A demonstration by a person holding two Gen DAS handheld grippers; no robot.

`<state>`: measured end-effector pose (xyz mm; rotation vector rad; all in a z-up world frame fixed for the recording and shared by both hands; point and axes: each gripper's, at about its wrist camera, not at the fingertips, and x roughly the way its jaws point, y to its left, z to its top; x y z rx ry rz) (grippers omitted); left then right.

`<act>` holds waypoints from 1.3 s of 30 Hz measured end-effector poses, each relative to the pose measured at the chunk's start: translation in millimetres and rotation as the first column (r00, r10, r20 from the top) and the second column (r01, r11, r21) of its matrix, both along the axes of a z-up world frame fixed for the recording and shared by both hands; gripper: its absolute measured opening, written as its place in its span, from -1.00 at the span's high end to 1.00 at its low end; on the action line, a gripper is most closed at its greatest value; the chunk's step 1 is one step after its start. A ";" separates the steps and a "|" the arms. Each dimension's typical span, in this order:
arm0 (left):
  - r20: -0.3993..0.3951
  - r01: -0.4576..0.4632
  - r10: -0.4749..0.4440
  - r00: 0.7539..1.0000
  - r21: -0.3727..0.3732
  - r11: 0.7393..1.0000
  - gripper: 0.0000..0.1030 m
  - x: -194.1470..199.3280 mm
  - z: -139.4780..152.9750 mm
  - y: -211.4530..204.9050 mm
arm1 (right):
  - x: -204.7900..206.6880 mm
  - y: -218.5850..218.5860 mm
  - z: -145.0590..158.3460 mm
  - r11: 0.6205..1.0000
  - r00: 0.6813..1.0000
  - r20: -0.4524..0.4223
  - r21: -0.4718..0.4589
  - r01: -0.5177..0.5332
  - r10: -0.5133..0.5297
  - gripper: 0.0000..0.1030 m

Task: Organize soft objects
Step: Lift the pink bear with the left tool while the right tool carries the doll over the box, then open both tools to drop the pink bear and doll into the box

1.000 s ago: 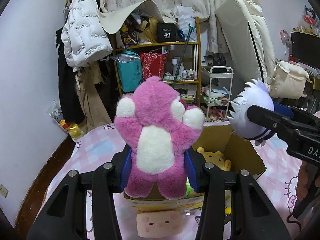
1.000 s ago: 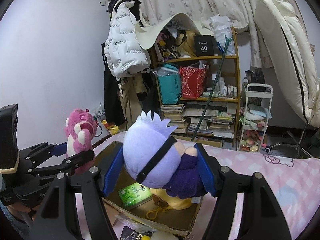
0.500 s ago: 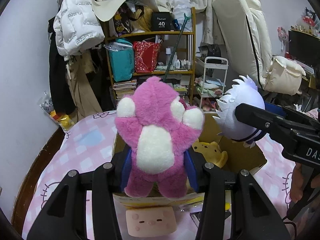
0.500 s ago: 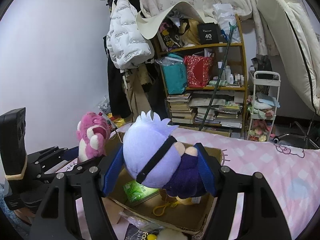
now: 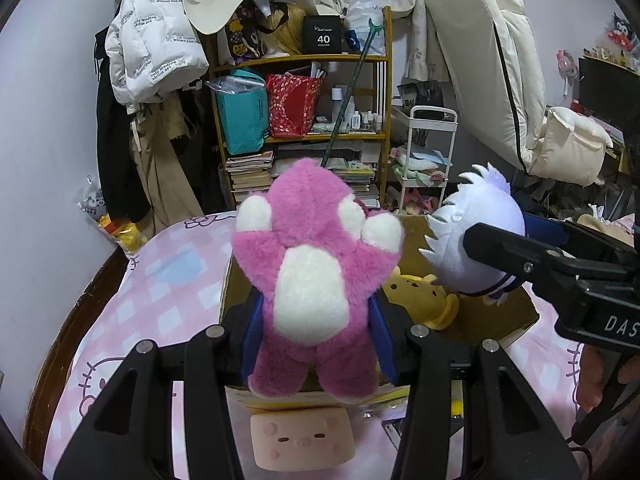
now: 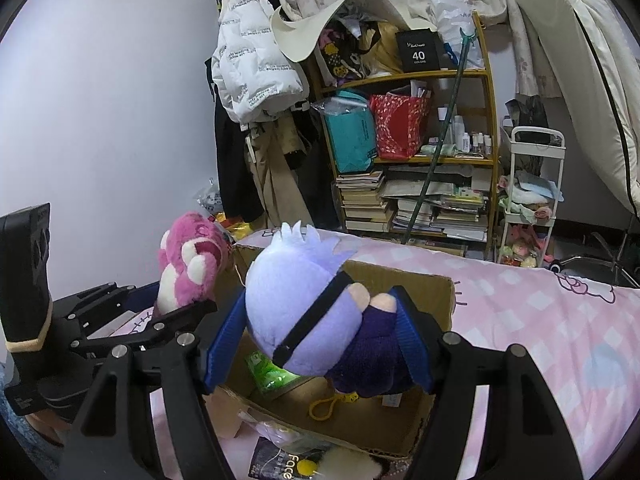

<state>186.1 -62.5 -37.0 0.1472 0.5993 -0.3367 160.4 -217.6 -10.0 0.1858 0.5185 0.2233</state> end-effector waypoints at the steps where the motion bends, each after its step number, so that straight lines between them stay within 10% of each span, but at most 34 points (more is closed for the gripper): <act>1: 0.002 0.003 -0.003 1.000 0.003 1.000 0.09 -0.7 0.1 -0.3 | 0.2 -0.8 -0.1 1.000 1.000 -0.002 0.001 0.002 -0.002 -0.45; 30: -0.029 -0.106 0.106 0.994 -0.009 0.994 -0.82 -24.8 12.5 31.4 | -5.6 -10.8 5.8 0.999 0.999 -0.032 0.026 0.036 -0.035 -0.93; 39: -0.037 -0.113 0.113 0.993 0.026 0.993 -0.84 -47.6 21.7 38.8 | -31.8 -8.6 12.0 0.998 0.998 -0.039 0.022 0.060 -0.059 -1.00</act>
